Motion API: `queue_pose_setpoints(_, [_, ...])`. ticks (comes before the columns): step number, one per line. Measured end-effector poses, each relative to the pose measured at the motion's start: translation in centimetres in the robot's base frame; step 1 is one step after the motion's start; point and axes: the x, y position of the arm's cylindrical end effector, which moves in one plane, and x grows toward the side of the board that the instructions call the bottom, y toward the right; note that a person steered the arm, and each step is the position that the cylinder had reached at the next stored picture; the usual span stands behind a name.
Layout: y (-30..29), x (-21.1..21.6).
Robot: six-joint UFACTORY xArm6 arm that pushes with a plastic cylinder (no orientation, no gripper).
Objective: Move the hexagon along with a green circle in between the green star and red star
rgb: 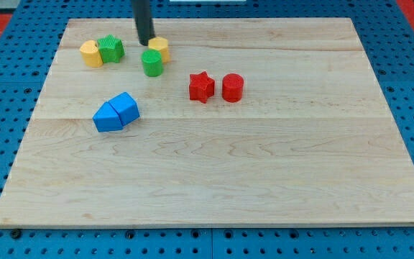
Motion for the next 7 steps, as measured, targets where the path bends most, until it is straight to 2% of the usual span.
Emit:
queue_pose_setpoints(2, [6.1, 2.4])
queue_pose_setpoints(4, [5.9, 1.6])
queue_pose_setpoints(5, [5.1, 5.1])
queue_pose_setpoints(7, [1.9, 5.8])
